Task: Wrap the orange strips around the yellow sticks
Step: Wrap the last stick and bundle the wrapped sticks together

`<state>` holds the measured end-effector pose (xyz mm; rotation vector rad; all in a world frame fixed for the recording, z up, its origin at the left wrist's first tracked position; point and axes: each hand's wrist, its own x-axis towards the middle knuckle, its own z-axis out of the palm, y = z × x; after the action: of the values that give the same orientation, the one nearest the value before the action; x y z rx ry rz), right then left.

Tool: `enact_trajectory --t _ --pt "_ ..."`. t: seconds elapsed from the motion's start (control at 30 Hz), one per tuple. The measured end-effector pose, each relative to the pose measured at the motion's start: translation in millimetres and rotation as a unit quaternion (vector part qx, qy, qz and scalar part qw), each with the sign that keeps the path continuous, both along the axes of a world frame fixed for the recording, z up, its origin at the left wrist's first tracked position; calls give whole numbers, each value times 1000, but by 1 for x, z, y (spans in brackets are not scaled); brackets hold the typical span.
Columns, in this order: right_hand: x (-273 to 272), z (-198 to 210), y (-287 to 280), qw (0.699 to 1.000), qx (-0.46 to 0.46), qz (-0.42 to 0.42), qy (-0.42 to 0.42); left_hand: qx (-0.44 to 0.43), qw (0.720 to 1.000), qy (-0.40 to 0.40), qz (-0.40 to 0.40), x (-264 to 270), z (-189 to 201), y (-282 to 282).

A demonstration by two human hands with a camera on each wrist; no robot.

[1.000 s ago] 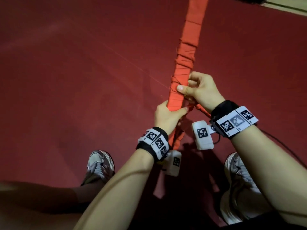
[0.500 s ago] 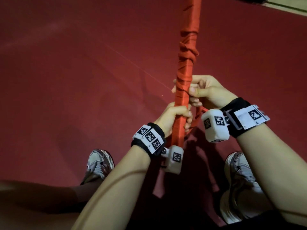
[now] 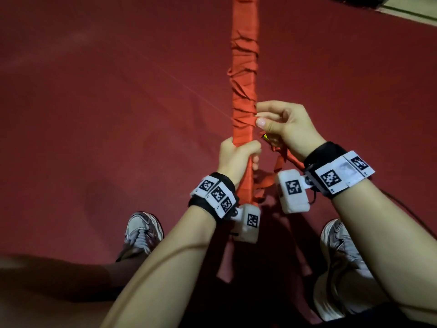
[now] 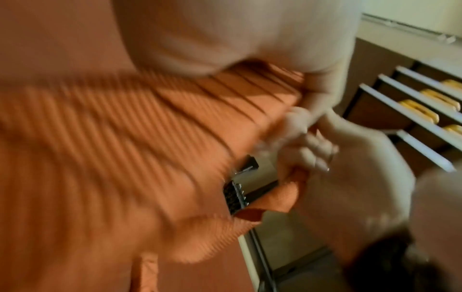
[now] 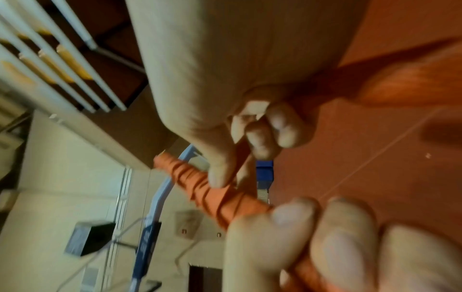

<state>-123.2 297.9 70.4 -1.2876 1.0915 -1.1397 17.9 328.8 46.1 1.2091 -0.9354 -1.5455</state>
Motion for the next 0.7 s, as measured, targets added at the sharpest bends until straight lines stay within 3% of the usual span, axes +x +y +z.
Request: enact_trajectory --t 0.13,0.27,0.37,0.53,0.63,0.7 --pt "-3 -3 4 991 46 58 -111 21 987 87 -134 6 15 5" --pt "-8 -4 6 989 22 126 -73 31 966 90 -239 12 18 6" --pt "-13 0 11 984 16 154 -89 34 953 89 -289 14 16 7" --pt "-16 6 11 976 33 200 -79 52 943 132 -300 11 9 5" --pt "-12 5 10 979 52 165 -106 73 948 139 -277 9 6 3" --pt "-5 2 8 991 30 86 -93 88 960 120 -238 7 7 1"
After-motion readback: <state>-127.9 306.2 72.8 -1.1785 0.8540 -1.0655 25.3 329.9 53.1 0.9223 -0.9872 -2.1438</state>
